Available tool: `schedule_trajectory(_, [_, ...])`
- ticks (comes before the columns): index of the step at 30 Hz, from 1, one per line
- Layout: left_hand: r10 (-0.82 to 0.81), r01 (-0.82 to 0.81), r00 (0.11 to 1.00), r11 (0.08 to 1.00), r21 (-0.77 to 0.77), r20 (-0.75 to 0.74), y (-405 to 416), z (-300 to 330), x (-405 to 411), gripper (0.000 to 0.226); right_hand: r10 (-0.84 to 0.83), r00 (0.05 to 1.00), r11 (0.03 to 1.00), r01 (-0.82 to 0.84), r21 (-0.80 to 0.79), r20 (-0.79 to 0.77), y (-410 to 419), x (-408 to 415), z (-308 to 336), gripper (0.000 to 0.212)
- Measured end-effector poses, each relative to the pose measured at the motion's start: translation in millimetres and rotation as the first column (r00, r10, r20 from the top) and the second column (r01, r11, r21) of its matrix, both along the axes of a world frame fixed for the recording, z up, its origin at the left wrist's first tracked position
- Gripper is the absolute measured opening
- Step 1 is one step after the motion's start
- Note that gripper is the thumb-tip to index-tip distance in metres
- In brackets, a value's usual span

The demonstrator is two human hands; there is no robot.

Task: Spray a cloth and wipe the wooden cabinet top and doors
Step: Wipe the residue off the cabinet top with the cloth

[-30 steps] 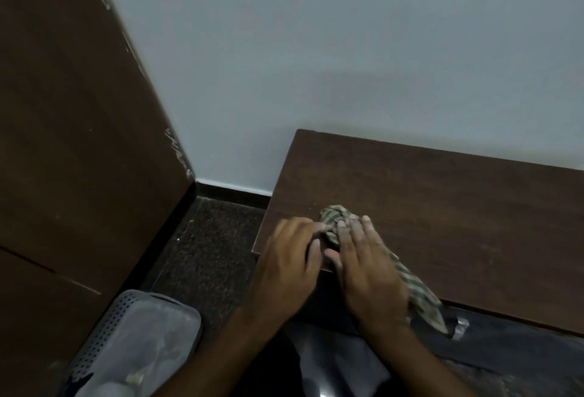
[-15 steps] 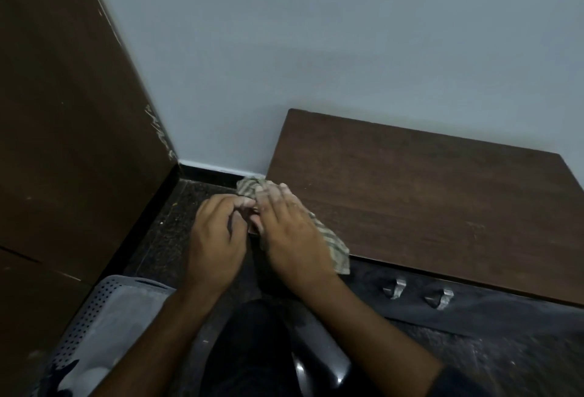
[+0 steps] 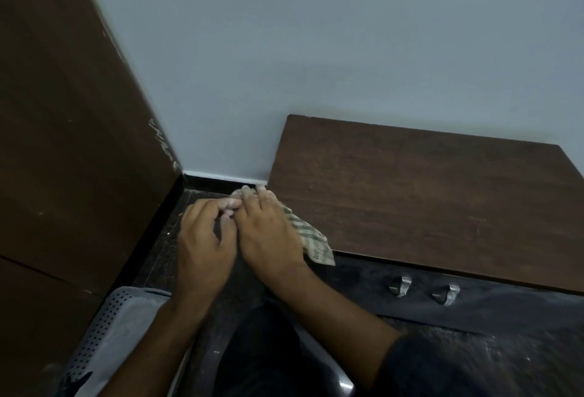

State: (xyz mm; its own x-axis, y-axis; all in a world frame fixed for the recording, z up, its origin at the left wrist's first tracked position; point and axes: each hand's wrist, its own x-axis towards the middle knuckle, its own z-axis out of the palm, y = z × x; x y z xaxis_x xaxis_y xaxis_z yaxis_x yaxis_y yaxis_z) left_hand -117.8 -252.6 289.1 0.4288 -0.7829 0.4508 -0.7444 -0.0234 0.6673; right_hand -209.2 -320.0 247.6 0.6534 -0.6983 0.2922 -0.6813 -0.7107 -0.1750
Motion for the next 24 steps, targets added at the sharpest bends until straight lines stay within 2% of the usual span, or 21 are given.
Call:
schedule_trajectory(4, [0.006,-0.007,1.0,0.999,0.053,0.008,3.2,-2.6,-4.7,0.025,-0.007,0.998,1.0,0.008,-0.018,0.06,1.9,-25.5,-0.8,0.05])
schedule_trajectory(8, [-0.093,0.091,0.993,0.995,0.035,0.066,-2.8,-10.7,-29.4,0.022,-0.049,0.996,0.995,0.056,-0.085,0.08,-1.0,-82.9,-8.3,0.05])
schedule_trajectory(13, [-0.222,0.222,0.974,0.975,0.009,0.049,-5.8,-9.0,-67.2,0.022,-0.198,0.969,0.975,0.21,-0.075,0.147,-12.2,-195.9,-6.8,0.046])
schedule_trajectory(17, [-0.313,0.307,0.947,0.948,0.086,0.068,4.6,-7.8,-88.0,0.022,-0.37,0.916,0.928,0.373,0.015,0.154,-10.3,-274.7,-1.8,0.052])
schedule_trajectory(24, [-0.378,0.382,0.924,0.916,0.123,-0.055,48.4,-29.2,-130.2,0.023,-0.38,0.915,0.925,0.379,0.03,0.133,-8.8,-282.1,6.0,0.047])
